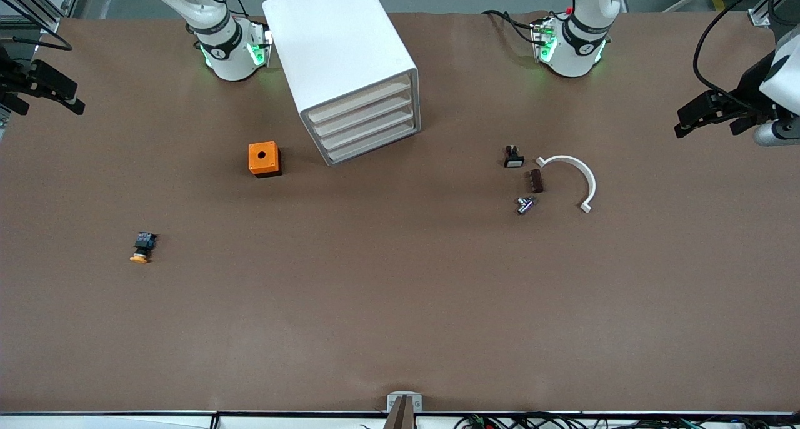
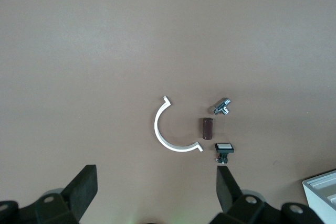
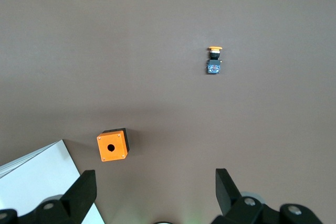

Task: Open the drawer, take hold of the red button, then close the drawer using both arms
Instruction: 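Move the left gripper toward the white cabinet's drawer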

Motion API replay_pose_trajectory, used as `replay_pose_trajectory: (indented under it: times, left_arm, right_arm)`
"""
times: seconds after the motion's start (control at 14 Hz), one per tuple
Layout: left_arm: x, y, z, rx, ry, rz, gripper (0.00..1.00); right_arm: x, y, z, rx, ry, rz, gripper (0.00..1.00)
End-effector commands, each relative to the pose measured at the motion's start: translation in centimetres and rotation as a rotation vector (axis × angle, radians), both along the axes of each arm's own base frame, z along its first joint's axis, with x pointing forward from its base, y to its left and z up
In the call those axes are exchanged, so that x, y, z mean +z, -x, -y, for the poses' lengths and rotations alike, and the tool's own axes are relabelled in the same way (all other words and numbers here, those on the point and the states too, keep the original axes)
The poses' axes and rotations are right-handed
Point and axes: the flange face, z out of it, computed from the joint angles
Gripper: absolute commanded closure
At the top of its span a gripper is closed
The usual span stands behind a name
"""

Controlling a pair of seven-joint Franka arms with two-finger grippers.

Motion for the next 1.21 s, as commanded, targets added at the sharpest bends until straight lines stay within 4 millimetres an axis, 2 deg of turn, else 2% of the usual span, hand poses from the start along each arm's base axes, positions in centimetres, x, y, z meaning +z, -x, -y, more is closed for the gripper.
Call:
replay_pose_trajectory:
  times: [0.0,0.36,0.71,1.14]
  left_arm:
    - [0.5,-0.2,0.0,0.003,-0.004,-0.006,0.00]
    - [0.6,-0.3,-0.2,0.010,0.011,-0.006,0.00]
    - [-1.0,-1.1,-0.5,0.018,0.010,-0.036,0.00]
    - [-8.2,-5.0,1.2,-0.005,0.012,-0.112,0.00]
  right_arm:
    - [0.3,0.6,-0.3,-0.015,-0.005,0.007,0.00]
    - [0.3,0.6,-0.4,-0.016,-0.005,0.005,0.00]
    - [0.5,0.6,-0.2,-0.018,-0.003,0.002,0.00]
    - [0.9,0.4,0.0,-0.012,-0.001,0.012,0.00]
